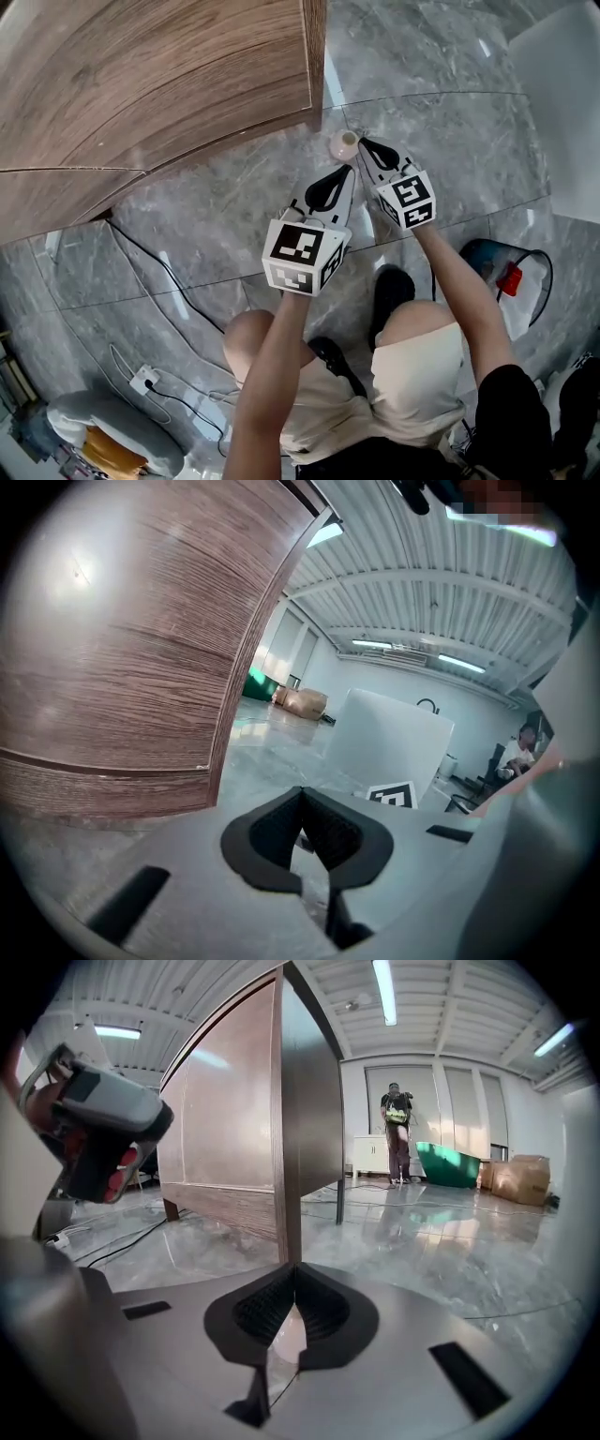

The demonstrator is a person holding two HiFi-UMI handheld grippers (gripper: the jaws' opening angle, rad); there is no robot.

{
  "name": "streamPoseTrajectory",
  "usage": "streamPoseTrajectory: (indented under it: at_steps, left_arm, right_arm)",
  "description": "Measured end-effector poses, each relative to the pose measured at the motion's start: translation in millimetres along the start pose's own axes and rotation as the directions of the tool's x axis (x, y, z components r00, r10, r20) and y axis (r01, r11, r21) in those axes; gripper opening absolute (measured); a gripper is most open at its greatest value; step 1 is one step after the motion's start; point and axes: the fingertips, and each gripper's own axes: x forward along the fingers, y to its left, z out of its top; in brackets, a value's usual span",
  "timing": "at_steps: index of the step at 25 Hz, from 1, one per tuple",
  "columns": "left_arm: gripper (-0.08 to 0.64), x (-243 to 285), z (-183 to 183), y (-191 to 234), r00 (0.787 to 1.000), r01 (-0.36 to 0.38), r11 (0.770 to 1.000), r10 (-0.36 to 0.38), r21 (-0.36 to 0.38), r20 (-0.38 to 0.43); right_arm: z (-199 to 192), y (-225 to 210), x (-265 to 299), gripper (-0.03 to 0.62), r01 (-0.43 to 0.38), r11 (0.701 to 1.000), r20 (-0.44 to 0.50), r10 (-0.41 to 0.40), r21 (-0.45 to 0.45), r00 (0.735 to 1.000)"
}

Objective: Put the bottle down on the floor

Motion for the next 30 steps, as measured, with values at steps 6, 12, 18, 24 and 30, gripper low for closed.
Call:
streamPoseTrajectory:
  at_steps: [6,12,18,24,30]
  left_arm:
    - [0.018,0,18,-14,0.996,-0.074,0.995,0.077,0.068,-0.047]
    - [0.018,-19,29,-28,0.992,-0.119,0.992,0.118,-0.041,-0.041]
    - [0.018,-65,61,-47,0.989,-0.126,0.992,0.124,-0.025,-0.076]
    - [0.018,-112,139,-78,0.986,-0.154,0.987,0.151,-0.04,-0.07]
    - [0.018,-161,201,-130,0.979,-0.18,0.979,0.17,-0.093,-0.108]
  right_arm:
    - [35,8,-37,0.003,-0.022,0.999,-0.017,0.022,0.03,1.0]
    - [85,18,-91,0.004,-0.062,0.998,-0.058,0.064,0.032,0.996]
    - [153,34,-146,0.003,-0.112,0.993,-0.089,0.114,0.027,0.99]
    - [224,48,-200,0.003,-0.159,0.987,-0.122,0.159,0.009,0.98]
    - [296,48,-261,0.003,-0.175,0.983,-0.141,0.182,0.061,0.973]
